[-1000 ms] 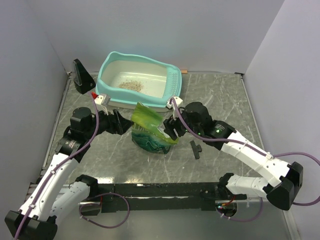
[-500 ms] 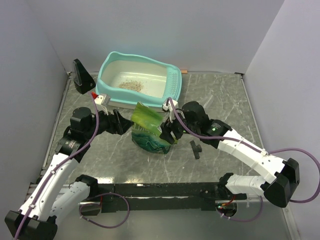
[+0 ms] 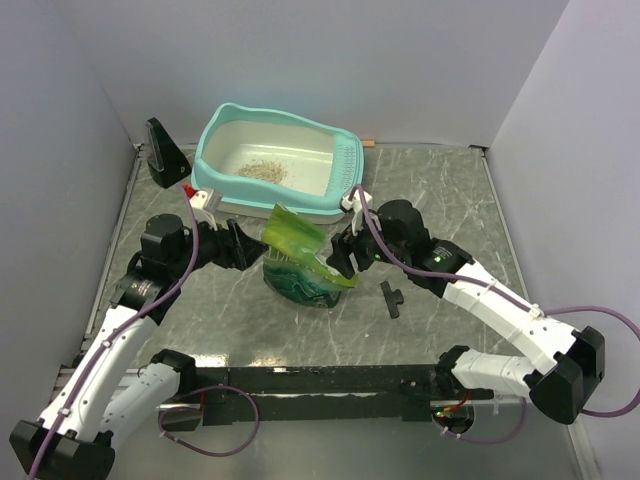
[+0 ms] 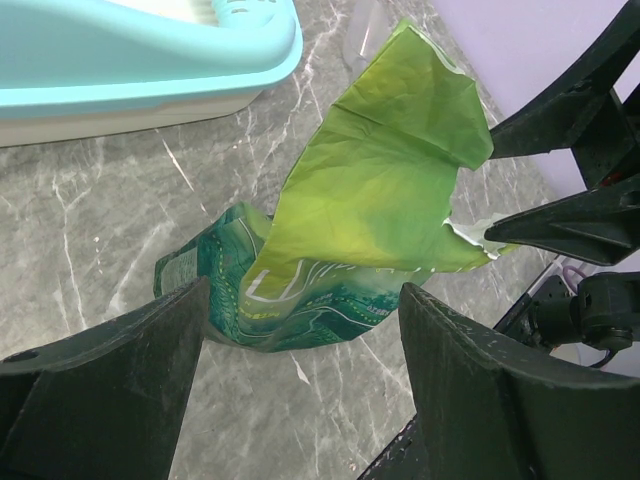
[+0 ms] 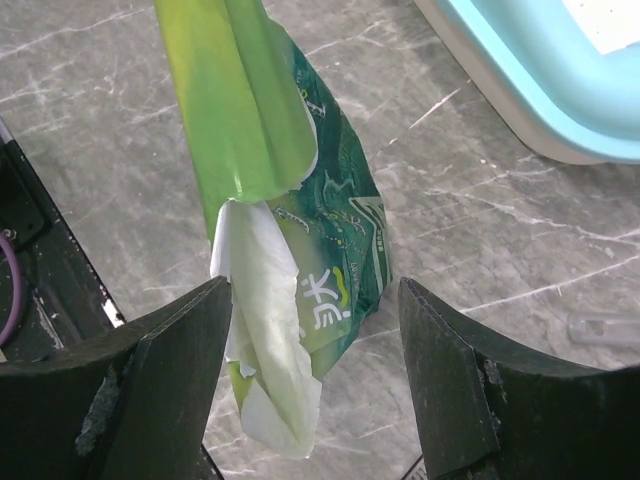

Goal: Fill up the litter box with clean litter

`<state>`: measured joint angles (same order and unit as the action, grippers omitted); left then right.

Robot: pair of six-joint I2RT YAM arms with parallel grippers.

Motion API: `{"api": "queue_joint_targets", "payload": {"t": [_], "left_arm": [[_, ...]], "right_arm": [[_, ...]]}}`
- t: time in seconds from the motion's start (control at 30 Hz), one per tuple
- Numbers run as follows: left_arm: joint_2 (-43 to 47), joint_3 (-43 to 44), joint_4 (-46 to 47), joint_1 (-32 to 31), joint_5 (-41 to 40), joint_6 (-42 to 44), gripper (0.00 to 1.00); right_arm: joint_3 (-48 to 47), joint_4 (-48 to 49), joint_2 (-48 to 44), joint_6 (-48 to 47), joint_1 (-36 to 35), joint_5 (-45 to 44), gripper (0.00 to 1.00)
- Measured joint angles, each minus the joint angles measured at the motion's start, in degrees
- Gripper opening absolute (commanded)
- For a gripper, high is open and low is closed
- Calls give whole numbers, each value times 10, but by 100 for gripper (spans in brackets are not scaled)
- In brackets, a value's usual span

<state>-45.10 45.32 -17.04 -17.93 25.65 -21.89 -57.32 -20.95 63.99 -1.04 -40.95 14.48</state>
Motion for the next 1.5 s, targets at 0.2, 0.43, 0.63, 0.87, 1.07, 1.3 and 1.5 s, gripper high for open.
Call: {"api": "queue_joint_targets", "payload": {"t": [0.2, 0.43, 0.63, 0.87, 1.07, 1.3, 1.5], "left_arm": [[-2, 0, 0, 0, 0, 0, 81], [-2, 0, 0, 0, 0, 0, 81], [-1, 0, 0, 0, 0, 0, 81], [-1, 0, 0, 0, 0, 0, 81], [-1, 0, 0, 0, 0, 0, 81], [-1, 0, 0, 0, 0, 0, 81], [-1, 0, 0, 0, 0, 0, 81]], "right_arm": [[1, 5, 13, 2, 0, 8, 74], [4, 6, 29, 1, 1, 30, 74], [4, 6, 30, 1, 1, 51, 74], [4, 0, 54, -4, -8, 82, 72], [4, -8, 71, -10, -19, 80, 58], [3, -17, 76, -23, -42, 54, 0], [-7, -27, 73, -37, -89, -61, 0]]}}
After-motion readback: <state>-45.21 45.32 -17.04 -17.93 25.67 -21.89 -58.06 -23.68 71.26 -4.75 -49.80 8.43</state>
